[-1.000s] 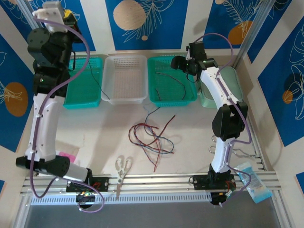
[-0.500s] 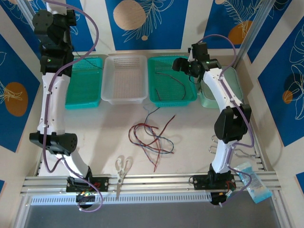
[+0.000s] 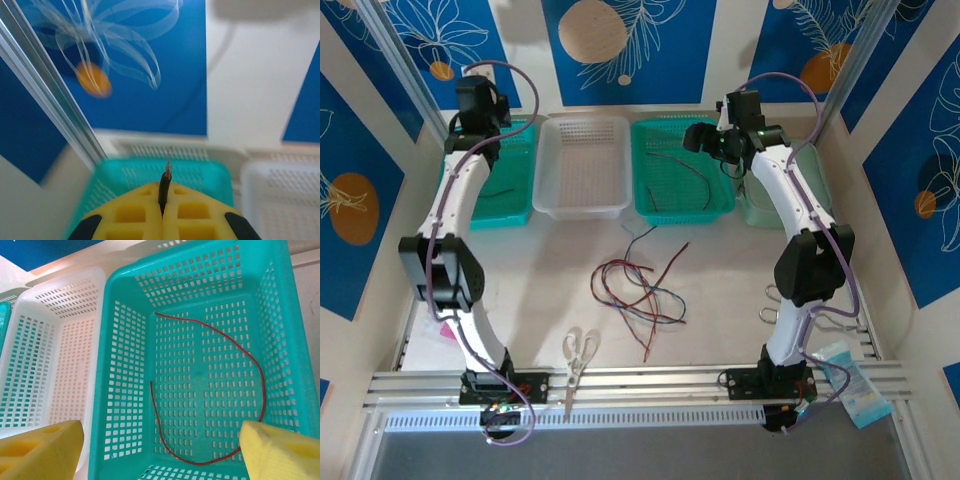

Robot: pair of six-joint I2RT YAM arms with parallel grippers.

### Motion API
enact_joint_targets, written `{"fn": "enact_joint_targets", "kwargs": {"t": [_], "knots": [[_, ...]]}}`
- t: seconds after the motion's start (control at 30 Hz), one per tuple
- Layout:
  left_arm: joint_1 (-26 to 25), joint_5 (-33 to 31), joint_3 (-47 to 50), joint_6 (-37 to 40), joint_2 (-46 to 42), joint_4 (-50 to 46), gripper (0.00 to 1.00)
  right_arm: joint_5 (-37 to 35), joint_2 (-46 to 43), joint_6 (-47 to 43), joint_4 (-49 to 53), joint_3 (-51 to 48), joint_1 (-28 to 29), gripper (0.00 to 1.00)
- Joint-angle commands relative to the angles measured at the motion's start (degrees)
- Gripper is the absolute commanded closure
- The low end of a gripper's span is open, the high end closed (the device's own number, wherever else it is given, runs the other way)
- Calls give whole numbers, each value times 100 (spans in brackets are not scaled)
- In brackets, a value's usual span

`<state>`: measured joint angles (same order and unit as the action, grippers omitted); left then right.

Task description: Untangle the cables

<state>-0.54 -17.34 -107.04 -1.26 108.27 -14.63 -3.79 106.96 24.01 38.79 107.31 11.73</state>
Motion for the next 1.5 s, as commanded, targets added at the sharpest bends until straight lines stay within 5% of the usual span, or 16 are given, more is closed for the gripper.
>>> {"fn": "enact_joint_targets", "kwargs": {"t": [0.0,0.2,0.47,0.57,0.73,0.87,0.97,1.23,1.47], "knots": [[389,817,-453,-1621,592,-1635,100,212,-441,-142,226,-131,-80,18],[1026,2583,-666,-2552,1527,-2195,100,241,-1108,10,-70,-831,-337,18],[1127,2853,-845,-2467,2250,-2619,100,239,-1480,60,-84,-1175,-365,18],[1127,2925,-799,-2450,2368,-2626,86,230,-1545,35,-26,-1194,-305,18],[1113,2705,-993,-2256,2199,-2815,46,195,-1688,-19,164,-1270,-277,18],[798,1589,-783,-1607,1256,-2374,28,118,-2024,-26,331,-1650,-267,18],[573,1161,-863,-1268,723,-2313,2,59,-2422,28,452,-2142,-274,18],[40,1176,-459,-1003,-395,-2699,1,150,-3559,175,914,-3696,-79,20],[-941,1529,1152,-1242,-1729,-2719,3,625,-4114,822,486,-5234,998,29]]}}
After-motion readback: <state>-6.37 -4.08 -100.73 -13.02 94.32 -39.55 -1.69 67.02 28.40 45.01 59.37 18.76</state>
